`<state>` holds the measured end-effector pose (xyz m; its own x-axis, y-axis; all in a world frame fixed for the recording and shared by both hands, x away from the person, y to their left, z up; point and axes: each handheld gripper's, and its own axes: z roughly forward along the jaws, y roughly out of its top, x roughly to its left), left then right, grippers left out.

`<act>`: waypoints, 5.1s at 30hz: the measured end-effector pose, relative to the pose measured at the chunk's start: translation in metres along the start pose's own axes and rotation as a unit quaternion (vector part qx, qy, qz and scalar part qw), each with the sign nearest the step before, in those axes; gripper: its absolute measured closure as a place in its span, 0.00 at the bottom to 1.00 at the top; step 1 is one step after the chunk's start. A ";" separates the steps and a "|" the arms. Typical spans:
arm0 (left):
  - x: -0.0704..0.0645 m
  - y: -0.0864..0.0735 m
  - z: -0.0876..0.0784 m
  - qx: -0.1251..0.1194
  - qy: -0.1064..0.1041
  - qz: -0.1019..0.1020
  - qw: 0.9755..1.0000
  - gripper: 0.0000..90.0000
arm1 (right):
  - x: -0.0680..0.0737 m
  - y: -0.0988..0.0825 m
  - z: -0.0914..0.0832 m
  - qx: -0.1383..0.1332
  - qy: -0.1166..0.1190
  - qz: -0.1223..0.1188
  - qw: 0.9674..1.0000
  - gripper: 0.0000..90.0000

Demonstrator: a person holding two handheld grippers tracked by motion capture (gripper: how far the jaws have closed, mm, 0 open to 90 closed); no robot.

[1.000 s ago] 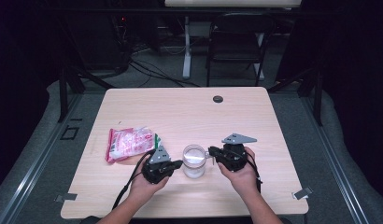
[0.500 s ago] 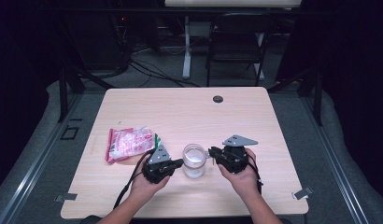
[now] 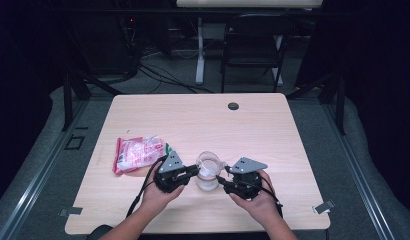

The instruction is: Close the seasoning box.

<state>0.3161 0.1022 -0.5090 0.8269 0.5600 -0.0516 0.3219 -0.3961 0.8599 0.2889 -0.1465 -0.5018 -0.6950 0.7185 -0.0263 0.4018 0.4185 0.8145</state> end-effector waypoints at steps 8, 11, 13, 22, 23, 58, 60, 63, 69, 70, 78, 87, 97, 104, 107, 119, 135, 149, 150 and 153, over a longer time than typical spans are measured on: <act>-0.001 0.000 0.001 -0.009 0.015 0.002 1.000 0.79 | 0.007 0.000 0.007 -0.002 -0.020 -0.021 1.000 0.59; 0.001 -0.001 0.004 -0.009 0.027 0.000 1.000 0.71 | 0.010 0.000 0.008 -0.004 -0.025 -0.026 0.999 0.59; 0.003 -0.003 0.006 -0.004 0.036 -0.002 0.999 0.67 | 0.010 0.000 0.009 -0.002 -0.026 -0.030 0.999 0.59; 0.008 -0.006 0.014 -0.003 0.041 -0.021 0.999 0.60 | 0.010 0.000 0.009 -0.003 -0.026 -0.026 0.999 0.59; 0.008 -0.006 0.014 -0.003 0.041 -0.021 0.999 0.61 | 0.010 0.000 0.009 -0.004 -0.027 -0.025 0.999 0.59; 0.007 -0.007 0.014 -0.008 0.028 -0.018 0.999 0.68 | -0.018 -0.009 -0.006 -0.041 -0.034 0.063 0.997 0.62; 0.006 -0.007 0.014 -0.010 0.030 -0.020 0.999 0.68 | -0.017 -0.009 -0.004 -0.038 -0.031 0.059 0.997 0.62; 0.009 -0.006 0.013 -0.008 0.025 -0.035 0.999 0.65 | -0.017 -0.009 -0.001 -0.040 -0.034 0.063 0.997 0.63; 0.013 -0.006 0.006 -0.030 0.032 -0.040 0.998 0.61 | -0.017 -0.008 0.002 -0.038 -0.035 0.066 0.997 0.69; 0.013 -0.007 0.004 -0.026 0.041 -0.034 0.998 0.61 | -0.018 -0.007 0.002 -0.038 -0.032 0.065 0.997 0.73; 0.012 -0.012 -0.002 -0.018 0.061 -0.019 0.998 0.61 | -0.033 -0.007 0.006 -0.044 -0.028 0.099 0.994 0.80; 0.019 -0.023 -0.017 -0.013 0.089 -0.035 0.995 0.60 | -0.051 -0.001 0.015 -0.051 -0.012 0.126 0.991 0.82; 0.024 -0.036 -0.036 -0.011 0.117 -0.056 0.991 0.60 | -0.072 0.006 0.026 -0.058 0.005 0.149 0.987 0.81; 0.029 -0.042 -0.045 -0.009 0.127 -0.068 0.990 0.59 | -0.079 0.009 0.031 -0.062 0.010 0.156 0.986 0.81; 0.030 -0.045 -0.048 -0.005 0.130 -0.070 0.989 0.59 | -0.082 0.011 0.033 -0.066 0.012 0.162 0.984 0.81; 0.037 -0.051 -0.053 0.000 0.140 -0.078 0.987 0.58 | -0.087 0.013 0.042 -0.070 0.017 0.166 0.983 0.78; 0.050 -0.052 -0.054 0.014 0.169 -0.053 0.984 0.50 | -0.084 0.007 0.035 -0.068 -0.002 0.154 0.986 0.66; 0.052 -0.048 -0.016 0.103 0.255 0.068 0.959 0.46 | -0.080 -0.006 0.019 -0.069 -0.017 0.148 0.986 0.62; 0.054 -0.049 -0.013 0.108 0.258 0.069 0.958 0.46 | -0.079 -0.007 0.018 -0.068 -0.020 0.149 0.986 0.62; 0.062 -0.049 -0.003 0.119 0.263 0.067 0.955 0.46 | -0.078 -0.011 0.013 -0.069 -0.027 0.146 0.986 0.61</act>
<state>0.3501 0.1590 -0.5528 0.5427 0.7558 0.3664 0.3766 -0.6089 0.6981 0.3467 -0.2000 -0.5166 -0.5267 0.8277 0.1935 0.4932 0.1121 0.8627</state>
